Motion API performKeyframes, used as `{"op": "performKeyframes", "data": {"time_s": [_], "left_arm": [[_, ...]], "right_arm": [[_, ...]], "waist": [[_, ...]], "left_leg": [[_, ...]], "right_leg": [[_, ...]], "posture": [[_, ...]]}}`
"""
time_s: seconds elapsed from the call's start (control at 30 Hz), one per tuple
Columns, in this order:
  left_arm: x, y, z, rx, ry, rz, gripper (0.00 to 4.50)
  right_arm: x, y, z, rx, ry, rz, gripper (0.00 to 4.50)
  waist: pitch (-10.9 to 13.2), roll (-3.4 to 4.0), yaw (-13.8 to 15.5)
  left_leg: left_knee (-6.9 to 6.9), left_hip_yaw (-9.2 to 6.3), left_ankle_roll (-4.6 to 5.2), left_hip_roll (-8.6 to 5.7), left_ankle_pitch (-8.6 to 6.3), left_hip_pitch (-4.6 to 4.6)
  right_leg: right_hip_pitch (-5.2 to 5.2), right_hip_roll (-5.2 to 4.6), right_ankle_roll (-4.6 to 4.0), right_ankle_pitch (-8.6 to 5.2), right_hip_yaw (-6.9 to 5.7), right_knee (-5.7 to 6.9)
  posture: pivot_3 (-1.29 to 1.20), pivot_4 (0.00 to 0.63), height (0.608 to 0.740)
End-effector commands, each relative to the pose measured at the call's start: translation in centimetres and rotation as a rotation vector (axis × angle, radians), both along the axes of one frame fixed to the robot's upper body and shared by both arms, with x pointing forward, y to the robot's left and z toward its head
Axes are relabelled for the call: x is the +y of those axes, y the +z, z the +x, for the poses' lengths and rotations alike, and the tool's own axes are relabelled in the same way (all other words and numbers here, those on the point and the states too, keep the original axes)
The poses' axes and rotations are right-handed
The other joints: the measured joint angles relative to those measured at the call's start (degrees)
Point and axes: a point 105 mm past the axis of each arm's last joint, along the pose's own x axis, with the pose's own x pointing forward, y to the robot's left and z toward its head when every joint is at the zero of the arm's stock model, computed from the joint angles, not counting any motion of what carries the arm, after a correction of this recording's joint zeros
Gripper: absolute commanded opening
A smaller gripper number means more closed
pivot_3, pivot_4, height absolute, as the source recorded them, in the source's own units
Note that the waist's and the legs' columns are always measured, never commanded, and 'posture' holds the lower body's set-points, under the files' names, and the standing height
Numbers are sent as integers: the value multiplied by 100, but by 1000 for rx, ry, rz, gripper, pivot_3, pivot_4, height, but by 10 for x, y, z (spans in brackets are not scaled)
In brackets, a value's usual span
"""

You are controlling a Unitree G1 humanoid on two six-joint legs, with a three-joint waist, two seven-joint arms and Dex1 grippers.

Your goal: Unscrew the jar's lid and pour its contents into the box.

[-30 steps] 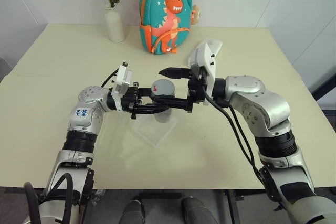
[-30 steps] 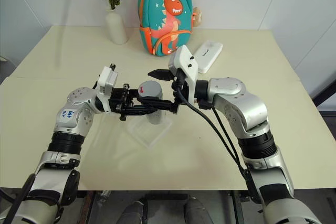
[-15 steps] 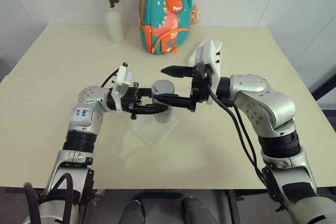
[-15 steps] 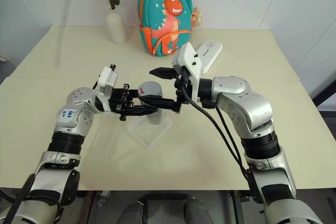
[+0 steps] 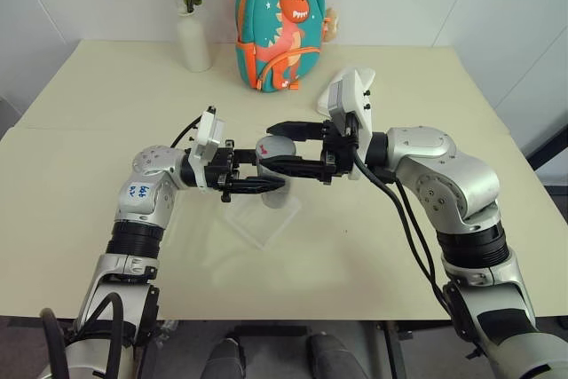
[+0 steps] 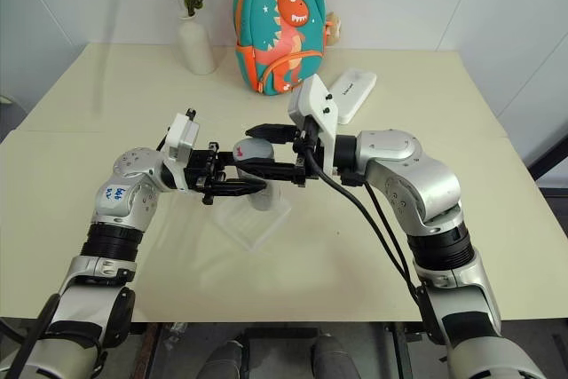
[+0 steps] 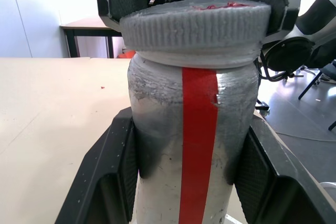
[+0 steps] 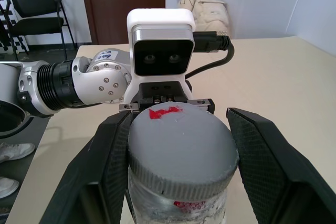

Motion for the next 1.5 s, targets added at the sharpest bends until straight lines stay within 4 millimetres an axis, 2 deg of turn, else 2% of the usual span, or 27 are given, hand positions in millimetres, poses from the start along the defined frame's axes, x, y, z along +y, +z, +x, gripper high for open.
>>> {"op": "performKeyframes", "data": {"time_s": [0.03, 0.3, 0.4, 0.47, 0.57, 0.63, 0.77, 0.83, 0.97, 1.03, 1.17, 1.33, 1.5], "left_arm": [[-1, 11, -1, -55, -15, -3, 2185], [-1, 10, 1, -61, -10, -2, 2185], [3, 13, 3, -73, 9, -4, 2185], [11, 19, 5, -86, 43, -13, 2185], [23, 25, 8, -100, 92, -19, 2185], [33, 29, 8, -111, 123, -8, 2185], [44, 43, 8, -121, 166, -42, 2185], [48, 44, 8, -122, 177, -40, 2185], [55, 44, 7, -109, 197, -43, 2185], [57, 44, 6, -104, 198, -36, 2185], [62, 48, 8, -105, 211, -29, 2185], [61, 50, 9, -116, 212, -20, 2185], [60, 52, 11, -142, 211, 1, 2185]], "right_arm": [[-5, 27, 0, -74, -14, 63, 2511], [-21, 61, 18, -149, -103, 133, 2511], [-41, 66, 34, -175, -211, 127, 2511], [-65, 61, 46, -173, -312, 98, 2511], [-92, 46, 55, -157, -426, 50, 2511], [-108, 26, 57, -114, -494, 25, 2511], [-130, -22, 58, 3, -622, 11, 2511], [-139, -39, 60, 49, -679, 31, 2511], [-165, -102, 60, 184, -842, 34, 2511], [-172, -122, 58, 208, -891, 39, 2511], [-175, -143, 53, 260, -938, 81, 2511], [-171, -153, 48, 270, -934, 104, 2511], [-170, -147, 44, 237, -920, 111, 4220]], "waist": [[0, 0, 0], [0, 0, -2], [0, 0, 6], [0, 0, 23], [0, 0, 39], [0, 0, 40], [1, 1, 16], [1, 2, -3], [1, 2, 12], [1, 2, 12], [2, 3, -18], [2, 3, -2], [2, 3, 10]], "left_leg": [[0, 0, 0, 0, 0, 0], [0, 0, 0, 0, 0, 1], [0, 0, 0, 0, 0, 0], [0, 0, 0, 0, 0, -1], [-1, 0, 1, 0, 0, -2], [-6, 1, 1, -1, -1, -2], [-13, 3, 1, 0, 0, -3], [-11, 4, 1, 0, 0, -3], [-6, 3, 1, 0, 0, 0], [-3, 3, 2, -1, 1, 1], [-1, 7, 3, -3, 2, 5], [0, 2, 3, -3, 5, 24], [0, -3, 3, -3, 5, 23]], "right_leg": [[0, 0, 0, 0, 0, 1], [0, 0, 0, 0, 0, 0], [0, 0, 0, 0, -1, -1], [0, -1, 0, 0, -1, -2], [0, -1, 0, 0, -1, -9], [1, -2, 0, 0, 0, -15], [0, -1, 0, 0, 1, -21], [0, -1, 0, 0, 2, -20], [4, 0, 0, 0, 1, -13], [7, 0, 0, 0, 1, -12], [7, 0, 4, 2, 8, -6], [31, 2, 6, 3, 4, -7], [39, 2, 10, 6, 2, -20]], "posture": [[0, 150, 740], [0, 150, 740], [0, 150, 740], [0, 150, 740], [0, 150, 740], [0, 150, 740], [0, 150, 740], [0, 150, 740], [0, 150, 740], [0, 150, 740], [0, 150, 740], [0, 150, 740], [0, 150, 740]]}}
